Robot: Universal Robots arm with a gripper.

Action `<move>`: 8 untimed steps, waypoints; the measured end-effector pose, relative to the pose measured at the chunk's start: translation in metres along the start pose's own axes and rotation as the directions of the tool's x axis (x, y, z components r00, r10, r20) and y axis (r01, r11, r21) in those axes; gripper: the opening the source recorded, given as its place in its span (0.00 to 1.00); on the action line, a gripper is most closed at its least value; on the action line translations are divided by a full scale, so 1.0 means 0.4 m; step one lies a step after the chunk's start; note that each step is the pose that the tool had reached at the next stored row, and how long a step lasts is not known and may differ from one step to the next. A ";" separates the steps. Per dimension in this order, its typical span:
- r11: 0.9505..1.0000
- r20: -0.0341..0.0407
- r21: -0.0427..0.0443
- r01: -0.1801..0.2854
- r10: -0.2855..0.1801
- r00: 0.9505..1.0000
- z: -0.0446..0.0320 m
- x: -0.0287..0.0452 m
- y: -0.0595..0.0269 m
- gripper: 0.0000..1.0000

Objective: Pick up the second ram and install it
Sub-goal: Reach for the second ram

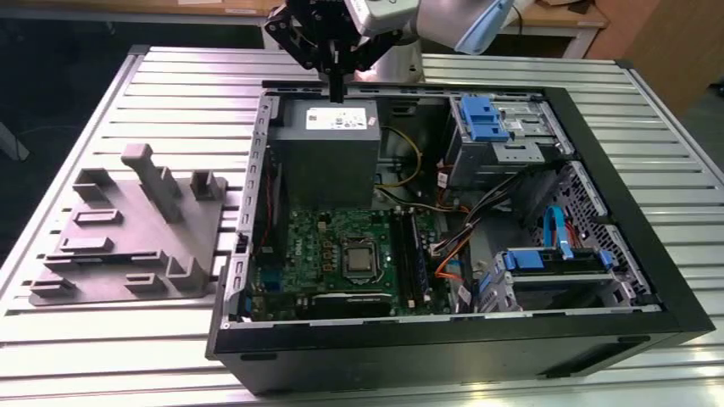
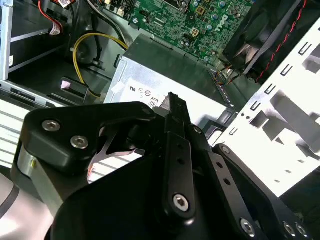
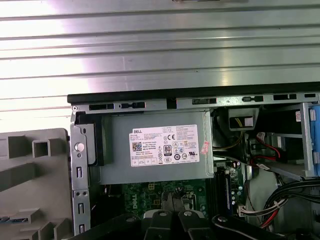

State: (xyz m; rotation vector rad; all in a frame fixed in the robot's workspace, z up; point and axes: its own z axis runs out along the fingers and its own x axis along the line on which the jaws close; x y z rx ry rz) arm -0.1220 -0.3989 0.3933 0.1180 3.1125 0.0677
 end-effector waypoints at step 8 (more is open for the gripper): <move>1.000 0.000 0.000 0.000 0.000 1.000 0.000 0.010 -0.001 0.10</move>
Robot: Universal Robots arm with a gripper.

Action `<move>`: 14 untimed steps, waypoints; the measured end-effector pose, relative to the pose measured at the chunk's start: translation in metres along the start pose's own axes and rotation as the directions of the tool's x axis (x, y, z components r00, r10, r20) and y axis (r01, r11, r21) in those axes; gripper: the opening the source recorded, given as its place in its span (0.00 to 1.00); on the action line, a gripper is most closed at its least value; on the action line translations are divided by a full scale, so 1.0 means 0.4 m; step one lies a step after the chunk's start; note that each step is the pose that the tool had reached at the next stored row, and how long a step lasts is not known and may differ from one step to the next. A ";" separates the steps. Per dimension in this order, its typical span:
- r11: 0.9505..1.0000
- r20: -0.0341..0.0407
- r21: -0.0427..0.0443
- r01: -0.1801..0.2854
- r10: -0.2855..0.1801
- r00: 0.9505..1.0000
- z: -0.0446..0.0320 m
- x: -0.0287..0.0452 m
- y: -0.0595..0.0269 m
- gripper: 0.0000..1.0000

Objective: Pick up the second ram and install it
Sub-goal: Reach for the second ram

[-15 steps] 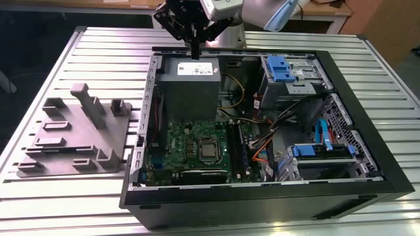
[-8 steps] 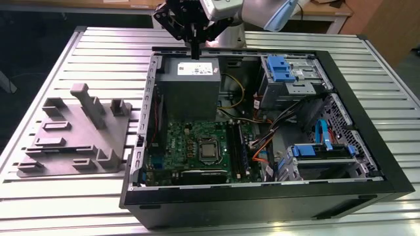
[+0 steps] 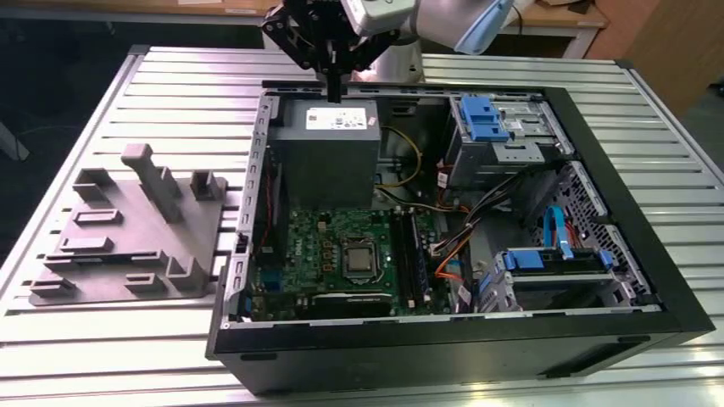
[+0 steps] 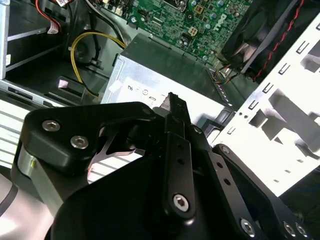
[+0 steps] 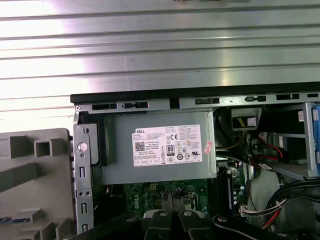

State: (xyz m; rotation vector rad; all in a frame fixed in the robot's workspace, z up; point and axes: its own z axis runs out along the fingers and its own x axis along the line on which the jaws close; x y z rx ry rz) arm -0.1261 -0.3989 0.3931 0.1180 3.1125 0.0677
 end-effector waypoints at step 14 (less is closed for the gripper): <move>1.000 0.000 0.000 0.000 0.000 1.000 0.000 0.079 -0.006 0.10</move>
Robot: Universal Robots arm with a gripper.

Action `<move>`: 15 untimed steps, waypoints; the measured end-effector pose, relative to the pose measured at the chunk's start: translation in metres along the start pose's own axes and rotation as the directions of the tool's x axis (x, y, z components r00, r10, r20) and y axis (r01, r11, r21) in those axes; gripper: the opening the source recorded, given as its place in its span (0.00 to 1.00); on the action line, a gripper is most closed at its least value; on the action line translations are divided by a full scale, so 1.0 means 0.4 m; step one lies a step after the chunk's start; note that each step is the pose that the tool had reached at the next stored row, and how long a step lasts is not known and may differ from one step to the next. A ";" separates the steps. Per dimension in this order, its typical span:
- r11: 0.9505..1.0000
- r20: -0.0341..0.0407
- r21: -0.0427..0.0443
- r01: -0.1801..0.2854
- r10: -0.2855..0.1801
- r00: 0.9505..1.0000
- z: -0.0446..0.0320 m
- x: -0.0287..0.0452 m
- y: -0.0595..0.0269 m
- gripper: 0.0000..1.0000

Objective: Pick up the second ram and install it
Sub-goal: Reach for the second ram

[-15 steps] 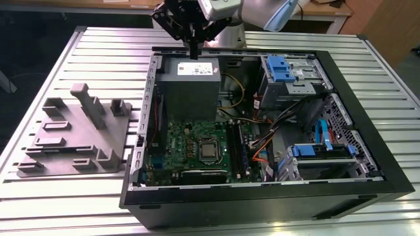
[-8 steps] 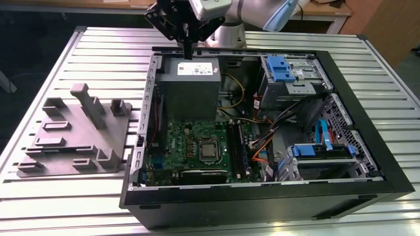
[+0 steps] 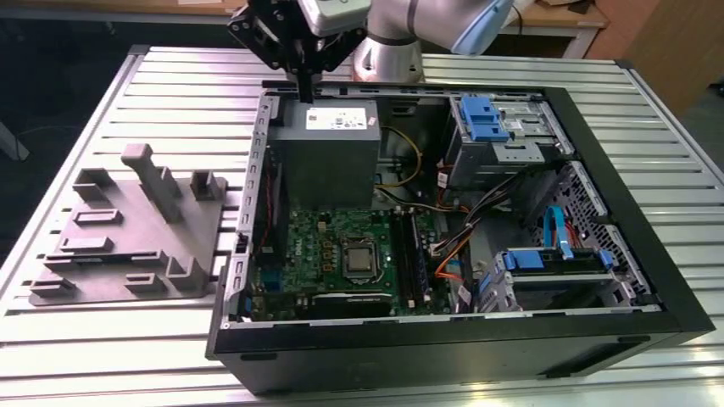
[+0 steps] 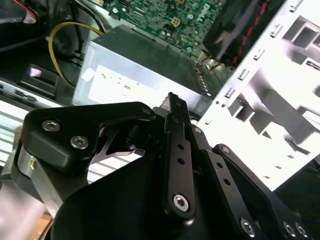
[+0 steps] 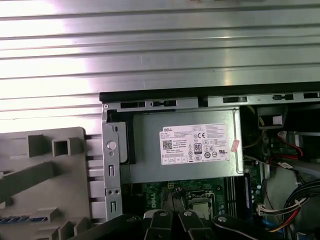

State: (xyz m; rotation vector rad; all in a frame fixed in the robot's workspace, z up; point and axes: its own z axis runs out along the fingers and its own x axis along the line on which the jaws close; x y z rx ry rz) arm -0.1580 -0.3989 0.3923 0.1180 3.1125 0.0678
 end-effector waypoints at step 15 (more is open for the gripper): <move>1.000 0.000 0.000 0.000 0.000 1.000 0.000 0.136 -0.010 0.10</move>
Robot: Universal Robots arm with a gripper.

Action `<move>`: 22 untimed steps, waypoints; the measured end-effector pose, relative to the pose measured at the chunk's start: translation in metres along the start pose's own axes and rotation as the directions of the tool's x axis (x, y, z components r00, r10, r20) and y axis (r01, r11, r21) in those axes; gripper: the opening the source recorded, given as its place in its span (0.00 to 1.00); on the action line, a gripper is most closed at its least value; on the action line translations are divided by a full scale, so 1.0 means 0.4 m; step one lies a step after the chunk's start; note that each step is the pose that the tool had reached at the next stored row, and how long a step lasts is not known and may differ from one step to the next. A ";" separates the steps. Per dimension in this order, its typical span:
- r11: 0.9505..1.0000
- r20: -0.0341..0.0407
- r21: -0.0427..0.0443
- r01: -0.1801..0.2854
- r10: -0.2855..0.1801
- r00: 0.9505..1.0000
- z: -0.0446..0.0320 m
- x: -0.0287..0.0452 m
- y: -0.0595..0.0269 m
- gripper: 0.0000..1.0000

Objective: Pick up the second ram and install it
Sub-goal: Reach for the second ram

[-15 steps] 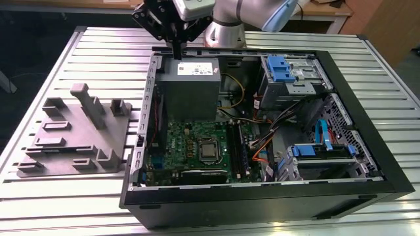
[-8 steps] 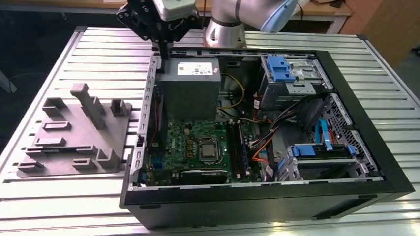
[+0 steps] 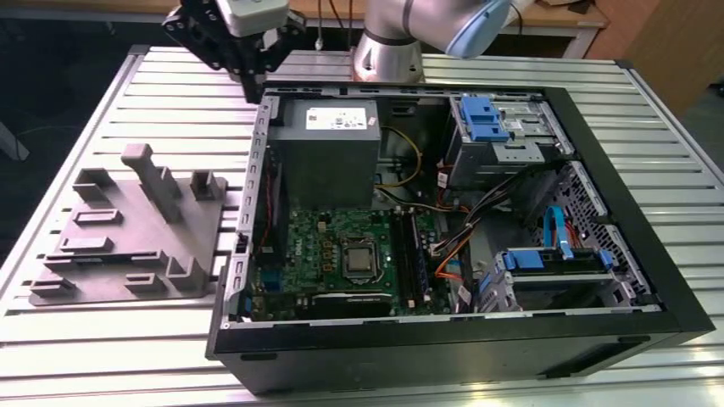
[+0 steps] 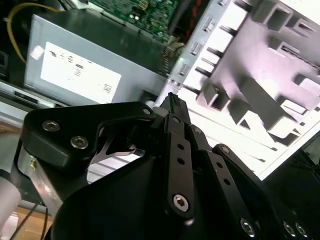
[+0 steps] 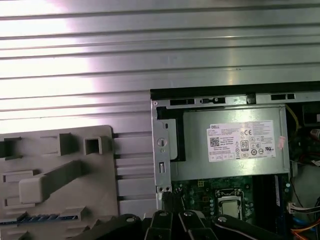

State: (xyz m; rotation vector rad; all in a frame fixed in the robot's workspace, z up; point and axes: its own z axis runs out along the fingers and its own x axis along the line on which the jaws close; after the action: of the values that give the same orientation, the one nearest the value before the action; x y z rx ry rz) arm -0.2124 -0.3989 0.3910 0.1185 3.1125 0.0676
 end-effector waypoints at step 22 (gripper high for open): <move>1.000 0.000 0.000 0.000 0.000 1.000 0.005 0.206 -0.018 0.10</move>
State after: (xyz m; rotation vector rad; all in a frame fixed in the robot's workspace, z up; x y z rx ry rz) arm -0.2951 -0.3995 0.3867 0.1185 3.1124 0.0677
